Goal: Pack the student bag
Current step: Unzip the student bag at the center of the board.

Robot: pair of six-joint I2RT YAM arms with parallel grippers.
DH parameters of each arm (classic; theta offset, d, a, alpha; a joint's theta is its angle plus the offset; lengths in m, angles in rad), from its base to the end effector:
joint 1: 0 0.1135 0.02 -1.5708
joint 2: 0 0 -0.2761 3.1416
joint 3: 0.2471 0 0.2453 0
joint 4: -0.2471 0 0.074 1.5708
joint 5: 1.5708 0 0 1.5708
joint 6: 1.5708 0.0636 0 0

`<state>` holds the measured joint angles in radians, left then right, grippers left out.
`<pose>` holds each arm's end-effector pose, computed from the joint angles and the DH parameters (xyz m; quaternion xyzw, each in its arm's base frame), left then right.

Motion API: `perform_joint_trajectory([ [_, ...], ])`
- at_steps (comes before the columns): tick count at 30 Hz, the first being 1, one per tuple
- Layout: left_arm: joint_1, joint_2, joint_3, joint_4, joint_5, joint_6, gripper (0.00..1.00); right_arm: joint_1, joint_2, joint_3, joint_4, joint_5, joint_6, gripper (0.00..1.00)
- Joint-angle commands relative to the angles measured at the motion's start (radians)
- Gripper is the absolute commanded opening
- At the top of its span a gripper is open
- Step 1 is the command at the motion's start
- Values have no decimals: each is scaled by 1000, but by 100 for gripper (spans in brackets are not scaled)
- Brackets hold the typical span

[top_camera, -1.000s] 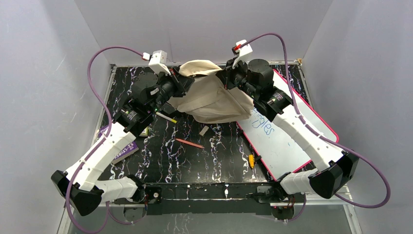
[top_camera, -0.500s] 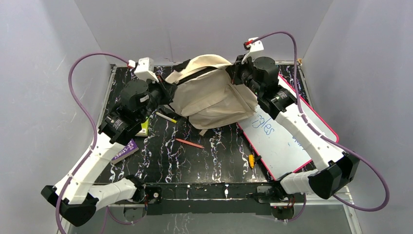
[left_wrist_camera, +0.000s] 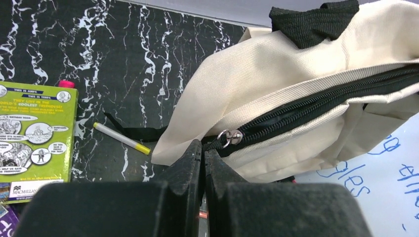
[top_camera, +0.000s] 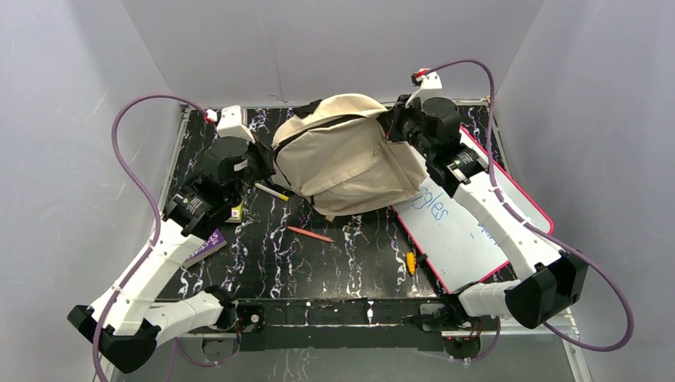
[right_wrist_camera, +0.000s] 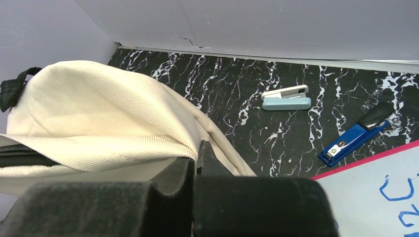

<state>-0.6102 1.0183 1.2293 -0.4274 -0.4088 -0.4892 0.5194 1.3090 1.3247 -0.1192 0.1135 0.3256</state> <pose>0.1984 -0.1079 0.4286 -0.0808 0.7694 -0.1857 0.6058 0.2830 0.1535 0.4297 -0.0339 0.7417 0.2357 0.6270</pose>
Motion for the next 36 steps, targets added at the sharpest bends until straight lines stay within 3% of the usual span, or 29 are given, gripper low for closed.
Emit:
perform_joint_trajectory([
  [1,44,-2,57,53,-84,67,0,-45,-65,-15,236,35,7,0],
  [7,132,196,279,119,53,156,0,-45,-26,35,361,-44,-12,0],
  [14,327,384,484,183,336,128,0,-45,84,53,568,-149,-22,0],
  [17,355,420,491,234,405,141,0,-47,150,68,619,-208,-33,0],
  [21,373,405,375,333,526,140,0,-47,194,8,652,-274,-79,5],
  [24,375,380,257,386,584,126,0,-50,185,-90,666,-273,-111,16],
  [29,377,357,157,423,657,94,0,-51,120,-168,596,-249,-155,51],
  [36,376,340,131,413,697,95,0,-51,-16,-105,314,-221,-254,76],
])
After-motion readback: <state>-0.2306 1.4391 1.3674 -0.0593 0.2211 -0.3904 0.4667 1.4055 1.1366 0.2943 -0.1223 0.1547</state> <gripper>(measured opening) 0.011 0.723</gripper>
